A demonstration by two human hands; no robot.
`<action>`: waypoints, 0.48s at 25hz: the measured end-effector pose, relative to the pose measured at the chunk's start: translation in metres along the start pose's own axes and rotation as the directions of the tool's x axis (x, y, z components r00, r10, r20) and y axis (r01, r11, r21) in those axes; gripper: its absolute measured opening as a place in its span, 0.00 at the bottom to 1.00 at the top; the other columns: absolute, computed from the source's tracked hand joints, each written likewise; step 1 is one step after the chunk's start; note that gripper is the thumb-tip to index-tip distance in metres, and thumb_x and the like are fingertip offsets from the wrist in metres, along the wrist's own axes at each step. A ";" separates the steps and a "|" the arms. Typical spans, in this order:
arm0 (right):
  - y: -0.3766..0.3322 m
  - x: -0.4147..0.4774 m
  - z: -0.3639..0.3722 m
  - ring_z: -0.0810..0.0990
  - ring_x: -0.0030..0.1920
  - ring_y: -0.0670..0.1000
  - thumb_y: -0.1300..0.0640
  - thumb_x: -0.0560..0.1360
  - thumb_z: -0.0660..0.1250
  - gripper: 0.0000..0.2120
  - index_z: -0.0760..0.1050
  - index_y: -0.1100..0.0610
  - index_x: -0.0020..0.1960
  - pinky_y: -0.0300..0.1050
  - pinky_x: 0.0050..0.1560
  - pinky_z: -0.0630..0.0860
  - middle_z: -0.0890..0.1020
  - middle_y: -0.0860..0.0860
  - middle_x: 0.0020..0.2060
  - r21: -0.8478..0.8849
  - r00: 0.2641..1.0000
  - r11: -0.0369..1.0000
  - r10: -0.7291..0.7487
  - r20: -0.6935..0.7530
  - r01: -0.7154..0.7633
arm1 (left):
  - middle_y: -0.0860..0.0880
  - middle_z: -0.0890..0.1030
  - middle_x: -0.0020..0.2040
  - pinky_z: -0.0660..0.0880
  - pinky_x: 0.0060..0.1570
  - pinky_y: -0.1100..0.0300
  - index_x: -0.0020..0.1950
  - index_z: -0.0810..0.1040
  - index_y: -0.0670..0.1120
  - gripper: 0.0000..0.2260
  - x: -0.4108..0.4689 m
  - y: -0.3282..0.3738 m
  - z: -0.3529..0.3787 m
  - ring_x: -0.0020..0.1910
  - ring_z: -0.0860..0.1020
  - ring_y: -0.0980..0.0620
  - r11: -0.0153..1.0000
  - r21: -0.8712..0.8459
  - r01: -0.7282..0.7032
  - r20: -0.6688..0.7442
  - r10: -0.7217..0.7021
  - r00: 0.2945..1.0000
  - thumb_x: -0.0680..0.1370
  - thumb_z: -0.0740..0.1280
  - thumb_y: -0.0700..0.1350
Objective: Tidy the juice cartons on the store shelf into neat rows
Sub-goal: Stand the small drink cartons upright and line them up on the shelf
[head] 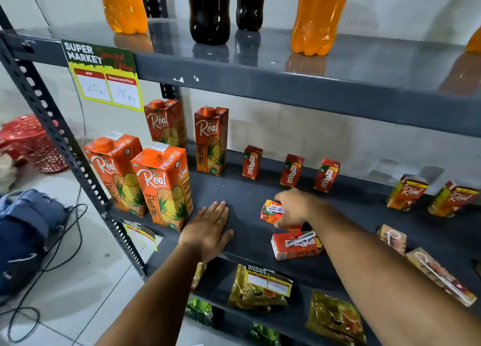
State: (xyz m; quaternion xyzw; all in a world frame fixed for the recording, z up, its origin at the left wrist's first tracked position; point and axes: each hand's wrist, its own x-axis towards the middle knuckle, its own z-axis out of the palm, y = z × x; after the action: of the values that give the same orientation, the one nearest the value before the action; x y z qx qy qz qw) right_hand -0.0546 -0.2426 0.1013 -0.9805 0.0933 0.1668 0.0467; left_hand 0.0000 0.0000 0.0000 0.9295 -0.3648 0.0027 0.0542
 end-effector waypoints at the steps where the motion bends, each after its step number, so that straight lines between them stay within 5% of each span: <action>1: 0.000 0.002 0.005 0.78 0.57 0.58 0.43 0.63 0.76 0.38 0.67 0.52 0.69 0.53 0.54 0.76 0.77 0.55 0.63 0.010 1.000 1.000 0.008 -0.006 -0.008 | 0.49 0.49 0.80 0.41 0.73 0.56 0.78 0.49 0.46 0.33 -0.001 0.001 0.001 0.77 0.46 0.52 1.000 0.008 -0.009 -0.020 0.009 1.000 0.77 0.43 0.63; 6: -0.011 0.009 0.023 0.77 0.57 0.59 0.48 0.62 0.75 0.42 0.59 0.44 0.71 0.51 0.47 0.74 0.75 0.55 0.64 0.148 0.972 0.988 0.074 -0.221 -0.041 | 0.48 0.49 0.80 0.39 0.71 0.57 0.78 0.48 0.45 0.33 -0.003 0.002 0.002 0.77 0.45 0.51 1.000 0.007 -0.020 -0.029 0.020 0.999 0.77 0.43 0.63; 12: -0.044 0.016 0.012 0.79 0.51 0.59 0.40 0.58 0.73 0.35 0.69 0.53 0.60 0.47 0.40 0.71 0.77 0.56 0.55 0.467 0.809 0.864 0.406 -0.426 -0.188 | 0.47 0.45 0.80 0.38 0.72 0.56 0.78 0.45 0.44 0.34 -0.002 -0.005 0.005 0.77 0.42 0.50 0.999 -0.027 -0.043 0.001 0.043 0.999 0.78 0.42 0.62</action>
State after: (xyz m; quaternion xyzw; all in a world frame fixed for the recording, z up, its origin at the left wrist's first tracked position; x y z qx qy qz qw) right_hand -0.0352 -0.2012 0.0875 -0.9300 0.2899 -0.1164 0.1939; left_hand 0.0013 0.0046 -0.0054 0.9205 -0.3850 -0.0018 0.0664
